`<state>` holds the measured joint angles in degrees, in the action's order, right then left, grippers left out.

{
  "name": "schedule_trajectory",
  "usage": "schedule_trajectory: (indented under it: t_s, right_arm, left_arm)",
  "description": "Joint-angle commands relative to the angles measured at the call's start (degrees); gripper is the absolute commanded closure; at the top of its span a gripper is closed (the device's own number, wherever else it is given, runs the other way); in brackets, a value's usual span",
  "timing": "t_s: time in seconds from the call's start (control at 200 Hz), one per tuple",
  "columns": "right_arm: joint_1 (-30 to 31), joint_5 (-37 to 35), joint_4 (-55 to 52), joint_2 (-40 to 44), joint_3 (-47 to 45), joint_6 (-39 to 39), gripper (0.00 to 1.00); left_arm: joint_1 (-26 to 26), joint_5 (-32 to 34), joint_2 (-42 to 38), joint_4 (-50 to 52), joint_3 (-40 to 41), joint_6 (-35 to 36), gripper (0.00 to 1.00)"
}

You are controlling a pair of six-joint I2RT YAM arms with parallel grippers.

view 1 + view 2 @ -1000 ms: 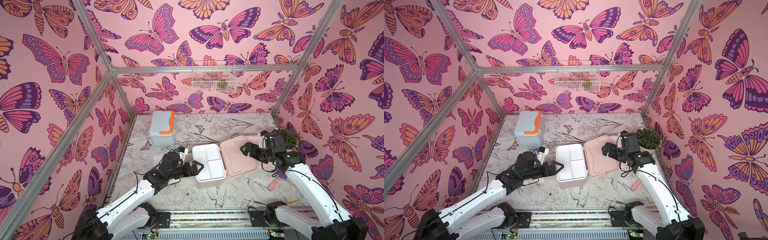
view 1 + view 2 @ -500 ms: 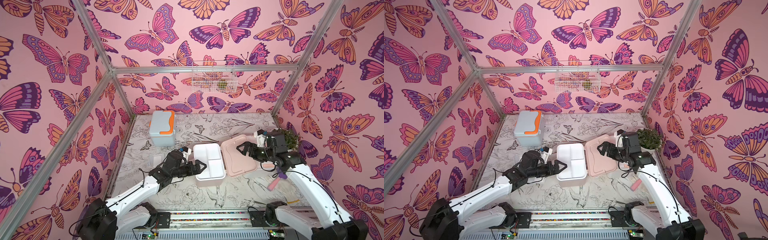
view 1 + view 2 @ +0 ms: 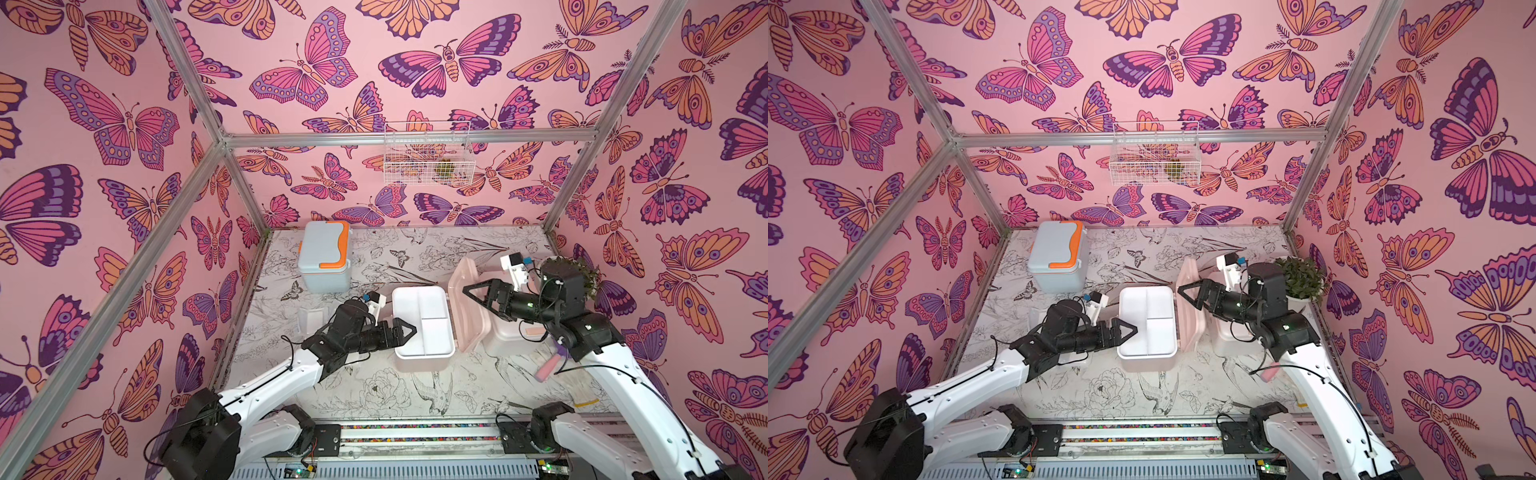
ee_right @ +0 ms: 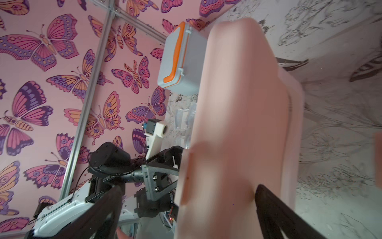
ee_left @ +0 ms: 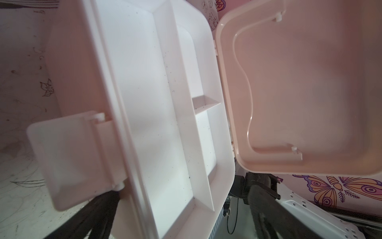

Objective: Open first aid kits and take out gauze
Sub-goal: Close the lid of the first aid kit, then fasten the fastener of the first aid kit.

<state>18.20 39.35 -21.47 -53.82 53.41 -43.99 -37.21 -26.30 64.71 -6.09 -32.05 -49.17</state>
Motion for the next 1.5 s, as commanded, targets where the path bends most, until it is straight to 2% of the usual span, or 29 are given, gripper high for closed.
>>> schedule_trajectory:
  t_s: [0.0, 0.115, 0.325, 0.441, 0.696, 0.846, 0.961, 1.162, 1.372, 1.492]
  right_arm:
    - [6.0, 3.5, 7.9, -2.1, 0.7, -3.6, 0.0]
    - [9.9, 1.9, 8.0, -4.0, 1.9, -3.1, 0.0]
    - [10.1, 0.5, 7.7, -3.3, 1.8, -2.3, 0.01]
    - [10.4, 0.8, 9.3, -4.0, 1.4, -2.6, 0.01]
    - [12.1, -2.1, 8.0, -6.0, 1.2, -0.8, 0.01]
    - [14.7, -11.5, -0.2, -7.3, 3.3, 4.6, 0.01]
    - [19.8, -21.1, -8.6, -11.8, 8.1, 10.0, 0.08]
    - [30.3, -41.7, -21.5, -24.7, 19.7, 16.7, 0.26]
    - [34.1, -46.9, -25.7, -34.8, 28.3, 18.6, 0.58]
    - [35.2, -48.6, -26.9, -38.5, 29.7, 19.1, 0.61]
  left_arm:
    - [-0.5, -1.6, -1.4, -4.5, 2.0, 0.2, 0.0]
    - [-0.2, 2.2, -6.3, -0.7, 4.5, -0.1, 0.0]
    - [0.3, 13.1, -21.4, 17.3, 6.2, 2.0, 0.0]
    - [0.5, 16.9, -27.4, 23.6, 5.2, 3.2, 0.0]
    - [1.0, 18.3, -29.9, 26.3, 2.7, 5.5, 0.0]
    - [1.7, 18.6, -29.6, 25.7, 1.6, 7.0, 0.0]
    - [3.5, 16.6, -27.9, 24.3, 0.7, 7.8, 0.0]
    - [10.0, 6.6, -21.6, 15.8, 1.3, 5.6, 0.0]
    - [16.0, -3.4, -13.5, 1.6, 4.5, -0.4, 0.0]
    - [17.4, -6.3, -9.2, -4.4, 5.5, -2.6, 0.0]
